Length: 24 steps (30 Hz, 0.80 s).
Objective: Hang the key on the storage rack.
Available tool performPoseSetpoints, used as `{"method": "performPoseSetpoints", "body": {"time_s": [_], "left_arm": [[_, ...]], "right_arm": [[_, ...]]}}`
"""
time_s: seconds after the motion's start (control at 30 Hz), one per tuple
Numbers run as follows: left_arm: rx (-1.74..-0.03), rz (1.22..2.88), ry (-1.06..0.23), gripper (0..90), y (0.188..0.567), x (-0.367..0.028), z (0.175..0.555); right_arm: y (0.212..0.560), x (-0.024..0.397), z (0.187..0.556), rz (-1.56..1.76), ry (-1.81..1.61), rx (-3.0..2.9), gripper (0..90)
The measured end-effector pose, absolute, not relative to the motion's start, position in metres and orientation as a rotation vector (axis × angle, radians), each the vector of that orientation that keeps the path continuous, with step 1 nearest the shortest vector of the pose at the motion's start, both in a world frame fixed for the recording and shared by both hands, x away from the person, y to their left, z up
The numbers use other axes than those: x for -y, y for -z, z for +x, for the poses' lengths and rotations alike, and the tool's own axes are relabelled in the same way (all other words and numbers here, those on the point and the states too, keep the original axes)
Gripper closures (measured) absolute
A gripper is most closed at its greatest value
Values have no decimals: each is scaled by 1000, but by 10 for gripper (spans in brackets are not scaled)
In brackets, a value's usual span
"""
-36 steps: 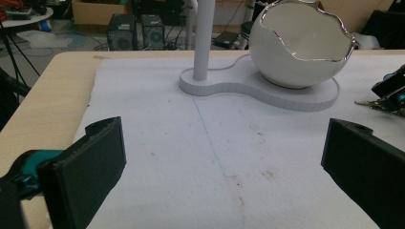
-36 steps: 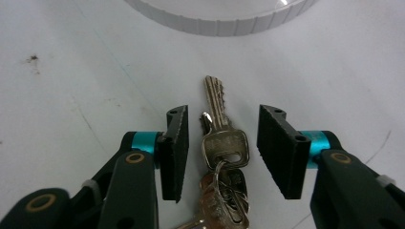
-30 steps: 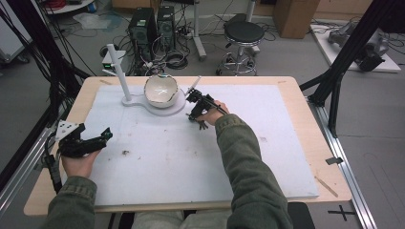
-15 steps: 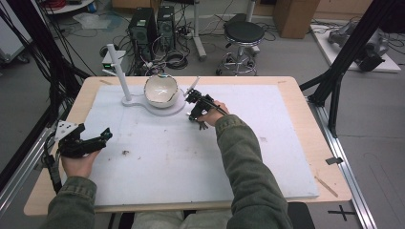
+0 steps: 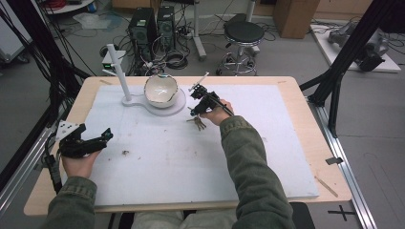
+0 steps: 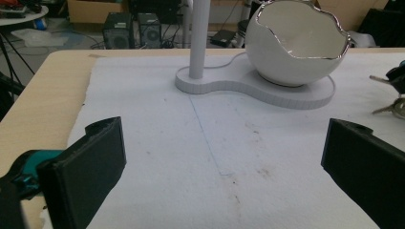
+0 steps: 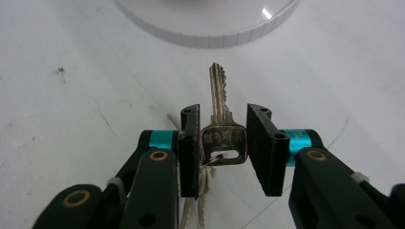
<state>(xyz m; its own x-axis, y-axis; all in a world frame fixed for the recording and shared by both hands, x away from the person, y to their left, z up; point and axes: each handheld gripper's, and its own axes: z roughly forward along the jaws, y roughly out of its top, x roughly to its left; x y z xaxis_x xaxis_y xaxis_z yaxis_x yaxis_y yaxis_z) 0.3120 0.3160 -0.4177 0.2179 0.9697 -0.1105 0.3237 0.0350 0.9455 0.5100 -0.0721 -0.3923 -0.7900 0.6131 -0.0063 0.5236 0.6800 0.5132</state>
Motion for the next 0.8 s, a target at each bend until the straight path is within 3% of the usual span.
{"method": "performPoseSetpoints", "body": {"time_s": [0.8], "left_arm": [[-1282, 1478, -791, 17, 417, -314, 312]], "right_arm": [[318, 100, 472, 946, -1146, -2532, 669]]}}
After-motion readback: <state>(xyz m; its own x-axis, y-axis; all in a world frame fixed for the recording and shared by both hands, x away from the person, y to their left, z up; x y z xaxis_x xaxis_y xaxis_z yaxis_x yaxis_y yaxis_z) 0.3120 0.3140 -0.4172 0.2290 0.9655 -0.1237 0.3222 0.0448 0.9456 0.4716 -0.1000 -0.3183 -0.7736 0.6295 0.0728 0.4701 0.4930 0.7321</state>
